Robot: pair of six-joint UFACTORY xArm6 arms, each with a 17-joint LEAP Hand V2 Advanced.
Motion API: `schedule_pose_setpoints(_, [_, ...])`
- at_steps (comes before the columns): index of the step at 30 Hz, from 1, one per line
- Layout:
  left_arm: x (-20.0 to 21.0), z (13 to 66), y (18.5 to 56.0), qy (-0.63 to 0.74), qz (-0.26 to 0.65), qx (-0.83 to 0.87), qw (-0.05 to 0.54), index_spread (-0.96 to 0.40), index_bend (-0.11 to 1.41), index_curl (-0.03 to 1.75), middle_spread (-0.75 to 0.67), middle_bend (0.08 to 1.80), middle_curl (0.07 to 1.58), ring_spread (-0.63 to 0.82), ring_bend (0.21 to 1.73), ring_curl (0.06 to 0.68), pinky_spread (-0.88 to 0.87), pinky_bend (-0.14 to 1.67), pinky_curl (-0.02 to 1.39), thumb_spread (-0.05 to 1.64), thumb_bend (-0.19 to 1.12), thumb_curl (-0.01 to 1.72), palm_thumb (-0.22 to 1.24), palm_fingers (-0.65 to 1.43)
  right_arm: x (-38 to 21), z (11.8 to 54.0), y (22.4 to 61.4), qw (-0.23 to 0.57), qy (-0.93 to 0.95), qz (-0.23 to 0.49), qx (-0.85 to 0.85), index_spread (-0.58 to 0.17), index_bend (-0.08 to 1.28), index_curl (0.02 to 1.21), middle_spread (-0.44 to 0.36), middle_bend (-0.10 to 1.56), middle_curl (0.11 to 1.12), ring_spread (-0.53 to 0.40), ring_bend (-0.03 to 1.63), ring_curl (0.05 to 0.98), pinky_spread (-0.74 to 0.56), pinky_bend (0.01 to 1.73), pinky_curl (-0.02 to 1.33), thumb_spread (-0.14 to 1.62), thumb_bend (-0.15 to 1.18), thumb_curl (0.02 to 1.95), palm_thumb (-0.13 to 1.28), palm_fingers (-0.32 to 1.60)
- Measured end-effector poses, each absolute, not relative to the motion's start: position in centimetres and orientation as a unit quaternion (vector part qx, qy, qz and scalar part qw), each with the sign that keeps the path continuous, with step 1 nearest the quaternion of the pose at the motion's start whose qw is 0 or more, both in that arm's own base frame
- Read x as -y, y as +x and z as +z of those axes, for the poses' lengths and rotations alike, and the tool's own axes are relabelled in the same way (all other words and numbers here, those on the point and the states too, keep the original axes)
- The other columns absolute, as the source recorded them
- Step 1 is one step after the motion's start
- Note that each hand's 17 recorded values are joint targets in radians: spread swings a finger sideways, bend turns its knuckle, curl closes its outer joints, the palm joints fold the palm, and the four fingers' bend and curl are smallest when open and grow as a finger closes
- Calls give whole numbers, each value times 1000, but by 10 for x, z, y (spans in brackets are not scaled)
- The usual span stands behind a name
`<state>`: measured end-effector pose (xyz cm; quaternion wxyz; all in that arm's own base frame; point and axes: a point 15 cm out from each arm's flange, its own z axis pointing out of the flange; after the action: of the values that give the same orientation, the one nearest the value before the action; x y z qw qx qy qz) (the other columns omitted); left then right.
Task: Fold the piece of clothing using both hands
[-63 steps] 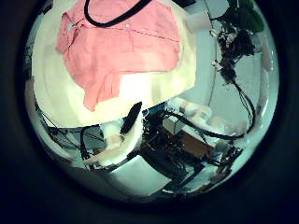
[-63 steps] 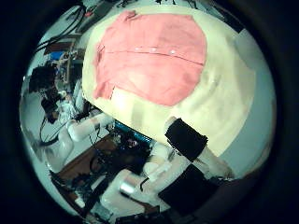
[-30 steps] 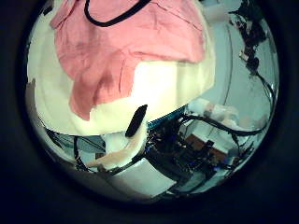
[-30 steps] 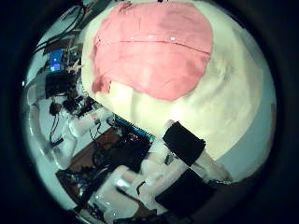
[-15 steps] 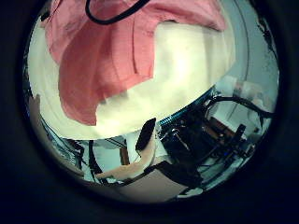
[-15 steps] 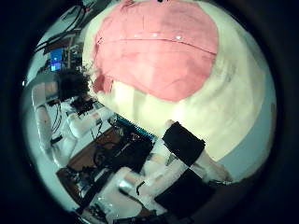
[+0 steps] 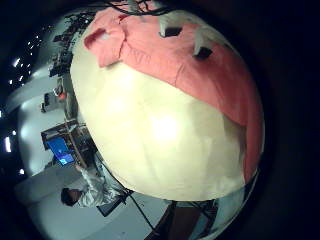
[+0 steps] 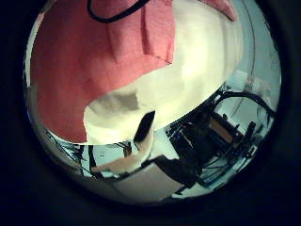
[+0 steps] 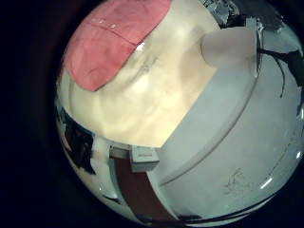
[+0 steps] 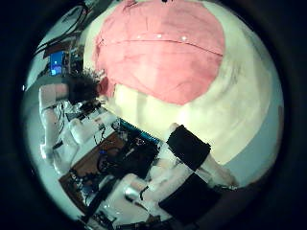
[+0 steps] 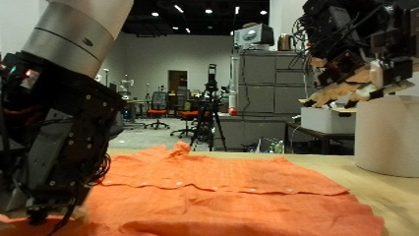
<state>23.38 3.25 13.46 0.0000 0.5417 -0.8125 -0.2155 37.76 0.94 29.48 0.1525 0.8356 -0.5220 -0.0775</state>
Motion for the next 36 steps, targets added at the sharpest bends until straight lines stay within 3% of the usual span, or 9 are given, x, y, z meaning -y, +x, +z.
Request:
schedule_pose_setpoints(1, [-33, 135, 234, 542, -215, 813, 0, -48, 143, 264, -98, 458, 400, -9, 627, 238, -8, 482, 337, 847, -30, 326, 256, 616, -9, 295, 378, 153, 835, -77, 523, -357, 174, 319, 26, 188, 305, 206, 206, 257, 305, 218, 319, 1252, -14, 244, 551, 187])
schedule_pose_setpoints(2, [-32, 137, 237, 542, -214, 813, -2, -67, 142, 262, -136, 485, 416, -61, 639, 242, -78, 508, 343, 848, -31, 326, 258, 627, -9, 295, 378, 153, 834, -76, 524, -357, 174, 318, 26, 187, 306, 206, 205, 257, 305, 218, 319, 1252, -14, 244, 551, 187])
schedule_pose_setpoints(5, [-32, 144, 243, 545, -210, 812, -7, -217, 189, 277, -306, 677, 486, -311, 786, 289, -362, 695, 395, 870, -18, 331, 305, 1132, -10, 295, 377, 153, 834, -77, 524, -348, 173, 317, 26, 188, 308, 202, 209, 258, 304, 214, 319, 1252, -14, 244, 551, 192])
schedule_pose_setpoints(9, [-35, 152, 248, 549, -213, 808, -6, -394, 385, 375, -424, 842, 590, -457, 934, 384, -549, 859, 482, 950, 5, 336, 410, 1341, -11, 294, 377, 155, 833, -77, 526, -347, 173, 316, 26, 192, 312, 199, 216, 260, 304, 205, 317, 1252, -14, 244, 551, 201])
schedule_pose_setpoints(15, [-43, 163, 245, 528, -247, 812, 32, -519, 608, 509, -478, 978, 670, -472, 1117, 475, -637, 995, 541, 1209, 49, 325, 538, 1239, -12, 294, 376, 155, 833, -76, 526, -342, 157, 304, 18, 202, 321, 184, 252, 265, 303, 203, 314, 1251, -14, 243, 556, 257])
schedule_pose_setpoints(20, [-37, 177, 253, 526, -248, 812, 60, -563, 724, 605, -481, 1046, 730, -450, 1199, 524, -639, 1078, 592, 1312, 74, 346, 616, 1160, -12, 290, 375, 158, 833, -77, 524, -334, 154, 289, -76, 240, 338, 95, 350, 287, 207, 217, 314, 1244, -10, 244, 571, 385])
schedule_pose_setpoints(25, [-29, 191, 262, 529, -237, 812, 71, -581, 770, 678, -471, 1088, 770, -436, 1246, 553, -627, 1121, 629, 1345, 64, 373, 639, 1115, -14, 277, 368, 169, 834, -87, 518, -323, 153, 288, -96, 234, 345, 41, 390, 299, 126, 236, 320, 1201, -13, 260, 610, 369])
schedule_pose_setpoints(36, [-28, 194, 272, 527, -238, 812, 71, -601, 763, 783, -457, 1109, 816, -426, 1278, 575, -613, 1147, 674, 1360, 26, 413, 665, 1078, -32, 191, 341, 186, 854, -98, 476, -259, 158, 285, -60, 244, 363, 1, 428, 298, 91, 241, 312, 1063, -28, 289, 620, 320])
